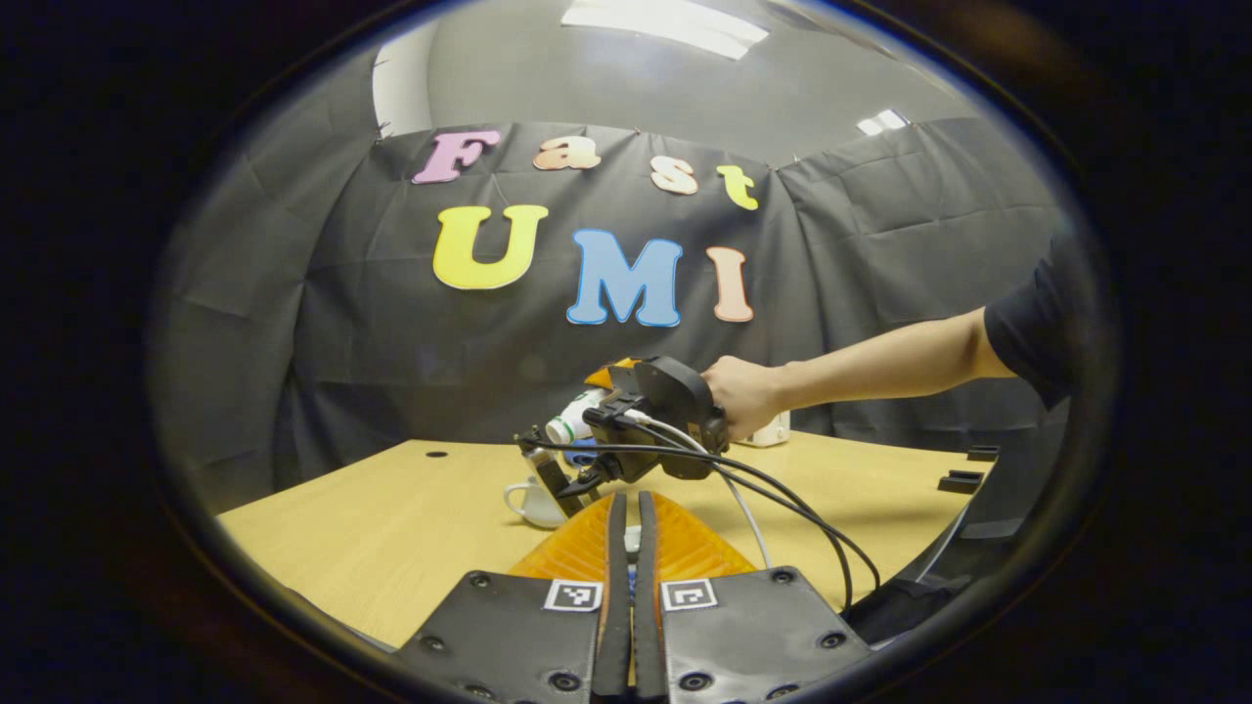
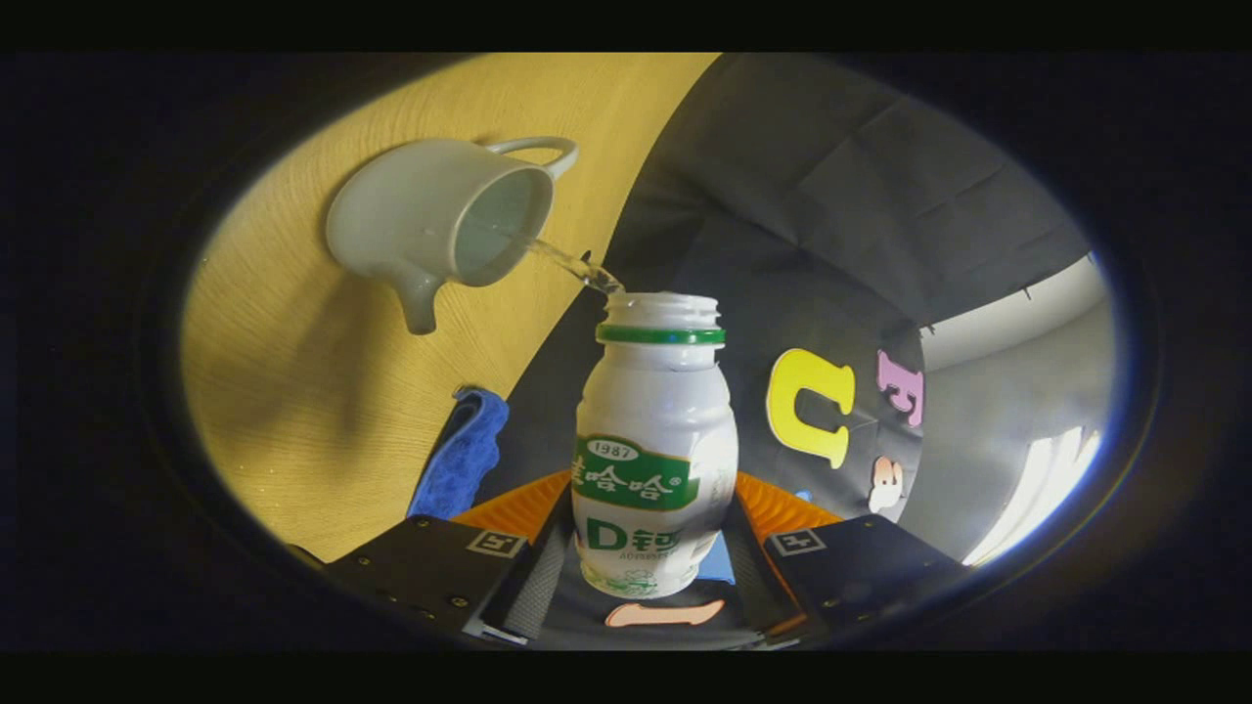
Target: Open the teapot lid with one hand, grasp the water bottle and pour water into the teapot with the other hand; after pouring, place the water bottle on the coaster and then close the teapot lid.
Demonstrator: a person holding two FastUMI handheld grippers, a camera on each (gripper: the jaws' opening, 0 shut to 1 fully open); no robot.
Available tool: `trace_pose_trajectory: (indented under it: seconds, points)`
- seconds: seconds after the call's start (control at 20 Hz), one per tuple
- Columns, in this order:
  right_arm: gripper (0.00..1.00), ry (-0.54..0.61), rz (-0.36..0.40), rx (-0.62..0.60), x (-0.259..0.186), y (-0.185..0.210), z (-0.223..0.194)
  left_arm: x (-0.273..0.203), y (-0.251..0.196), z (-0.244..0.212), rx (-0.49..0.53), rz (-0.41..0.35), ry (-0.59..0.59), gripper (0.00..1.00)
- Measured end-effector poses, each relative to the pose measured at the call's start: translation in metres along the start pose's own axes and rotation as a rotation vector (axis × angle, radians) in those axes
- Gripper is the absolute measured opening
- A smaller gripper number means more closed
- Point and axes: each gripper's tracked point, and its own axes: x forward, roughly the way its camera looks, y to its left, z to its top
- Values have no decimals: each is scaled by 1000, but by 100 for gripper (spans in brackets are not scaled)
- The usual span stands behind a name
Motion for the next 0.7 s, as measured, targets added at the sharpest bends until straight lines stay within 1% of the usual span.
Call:
trace_pose_trajectory:
  seconds: [0.2,0.25,0.3,0.4,0.45,0.5,0.7]
  points:
    - [75,-12,-20,-33,-1,0,3,0,1,-1,1,0,2,12]
    - [75,-15,-24,-40,-2,0,4,-1,1,0,1,0,1,8]
    - [75,-16,-27,-45,-2,-1,4,-2,0,0,1,0,-1,12]
    - [75,-22,-32,-60,0,-2,3,-1,0,0,3,0,1,12]
    - [75,-23,-34,-67,0,-3,3,-1,1,0,4,1,3,8]
    - [75,-24,-37,-72,0,-3,3,-1,1,0,4,2,3,12]
    - [75,-37,-40,-91,-1,-2,5,-2,1,1,6,3,0,12]
